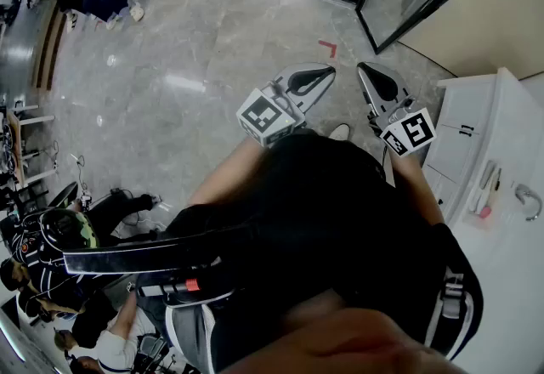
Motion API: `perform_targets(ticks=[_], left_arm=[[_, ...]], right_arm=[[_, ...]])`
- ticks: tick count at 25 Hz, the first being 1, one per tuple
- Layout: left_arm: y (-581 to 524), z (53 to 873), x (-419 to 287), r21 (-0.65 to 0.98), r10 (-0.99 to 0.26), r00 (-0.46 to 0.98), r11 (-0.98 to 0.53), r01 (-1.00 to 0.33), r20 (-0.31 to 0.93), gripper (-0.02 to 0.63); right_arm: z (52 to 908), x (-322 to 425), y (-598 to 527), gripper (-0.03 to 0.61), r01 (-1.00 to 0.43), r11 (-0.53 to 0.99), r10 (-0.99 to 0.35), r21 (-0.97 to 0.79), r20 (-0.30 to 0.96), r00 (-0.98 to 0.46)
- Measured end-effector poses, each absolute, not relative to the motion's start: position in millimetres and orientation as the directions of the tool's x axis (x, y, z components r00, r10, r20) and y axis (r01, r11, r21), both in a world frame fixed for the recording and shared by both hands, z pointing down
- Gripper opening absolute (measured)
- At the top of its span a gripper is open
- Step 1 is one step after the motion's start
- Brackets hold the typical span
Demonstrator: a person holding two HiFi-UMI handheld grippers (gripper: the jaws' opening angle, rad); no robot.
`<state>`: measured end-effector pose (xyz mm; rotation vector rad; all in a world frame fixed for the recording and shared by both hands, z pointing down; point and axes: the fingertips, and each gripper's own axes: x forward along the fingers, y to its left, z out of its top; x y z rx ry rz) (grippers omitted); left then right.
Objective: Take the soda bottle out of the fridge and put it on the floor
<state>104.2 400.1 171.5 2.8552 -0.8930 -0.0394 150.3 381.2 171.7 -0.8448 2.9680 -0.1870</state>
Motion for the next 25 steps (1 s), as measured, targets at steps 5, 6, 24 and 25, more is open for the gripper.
perform_targets(ticks=[5, 6, 24, 25], left_arm=[[393, 175, 95, 0.144, -0.571, 0.821, -0.811, -0.567, 0.020, 0.005], [393, 175, 93, 0.143, -0.572, 0.820, -0.810, -0.568, 0.016, 0.005], [372, 186, 39, 0.179, -0.601, 0.800, -0.786, -0.591, 0.003, 0.005], [369, 187, 32, 0.182, -0.602, 0.799, -0.785, -0.593, 0.005, 0.005]], right_arm=[[178, 137, 376, 0.012, -0.516, 0.848, -0.521, -0.120, -0.003, -0.854], [179, 134, 376, 0.012, -0.515, 0.849, -0.519, -0.120, -0.002, -0.855], [193, 79, 358, 0.012, -0.484, 0.870, -0.482, -0.094, 0.048, -0.875], [194, 73, 356, 0.011, -0.483, 0.871, -0.480, -0.094, 0.054, -0.876]])
